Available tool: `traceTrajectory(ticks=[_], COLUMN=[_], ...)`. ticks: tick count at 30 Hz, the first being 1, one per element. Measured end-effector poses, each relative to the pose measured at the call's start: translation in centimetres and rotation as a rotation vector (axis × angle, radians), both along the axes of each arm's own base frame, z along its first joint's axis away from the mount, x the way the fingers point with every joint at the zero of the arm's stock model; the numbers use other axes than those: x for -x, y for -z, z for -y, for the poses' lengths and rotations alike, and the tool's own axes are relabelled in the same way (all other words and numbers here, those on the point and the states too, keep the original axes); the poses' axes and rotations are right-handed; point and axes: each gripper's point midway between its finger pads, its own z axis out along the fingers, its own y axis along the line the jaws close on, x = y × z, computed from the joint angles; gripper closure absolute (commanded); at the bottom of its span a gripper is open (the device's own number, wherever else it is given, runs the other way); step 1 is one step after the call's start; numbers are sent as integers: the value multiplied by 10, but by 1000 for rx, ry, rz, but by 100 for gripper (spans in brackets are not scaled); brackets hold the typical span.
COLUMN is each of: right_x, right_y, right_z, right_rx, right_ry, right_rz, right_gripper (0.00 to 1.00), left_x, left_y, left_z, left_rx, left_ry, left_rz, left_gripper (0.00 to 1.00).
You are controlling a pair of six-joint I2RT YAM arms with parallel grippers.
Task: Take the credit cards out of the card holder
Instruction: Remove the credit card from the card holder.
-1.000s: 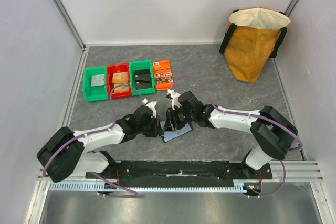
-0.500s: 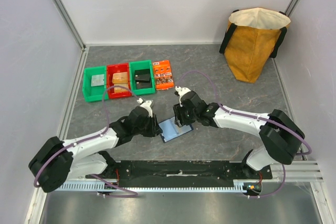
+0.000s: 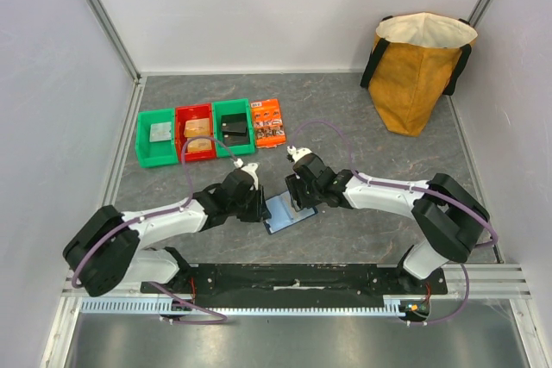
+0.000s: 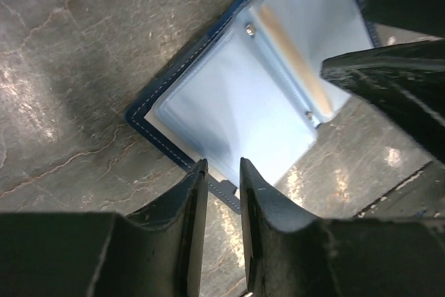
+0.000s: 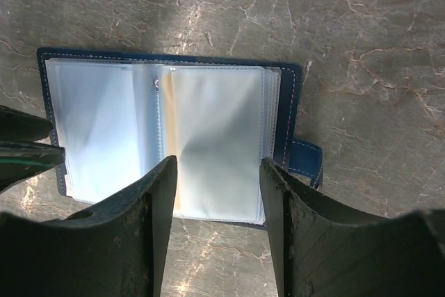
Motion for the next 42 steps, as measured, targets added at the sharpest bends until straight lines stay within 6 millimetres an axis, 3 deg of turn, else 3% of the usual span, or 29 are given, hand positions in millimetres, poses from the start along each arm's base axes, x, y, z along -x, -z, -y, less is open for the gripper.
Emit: traceTrajectory(ticks=[4,15,20,27,30,39,42], right_x=[-1,1,1,3,2,6,19], right_y=[0,5,6,5,6,5,-5], right_z=[1,-2,-3,-6,-6,-9,-25], right_rx=[3,-1,-12,-46,-60,-100,-178], right_ry=[3,-3,-6,-18,-15,-22,-71], right_rz=[2,-10,-11,-21,-25,-54,-96], right_gripper=[40,32,34,49,51,74,82], left_x=[4,3,3,4,5,7,6], left_y=[15,15,15,15,15,15,15], left_z=[-2,1,1,1,1,2,3], left_rx=[-34,-28,-28,-27,-24,-20,-14], left_ry=[10,13,13,15,19,25,27], left_rz=[-43,-40,-41,-42,-46,-52,-49], left_gripper=[70,71,72,72,72,72,72])
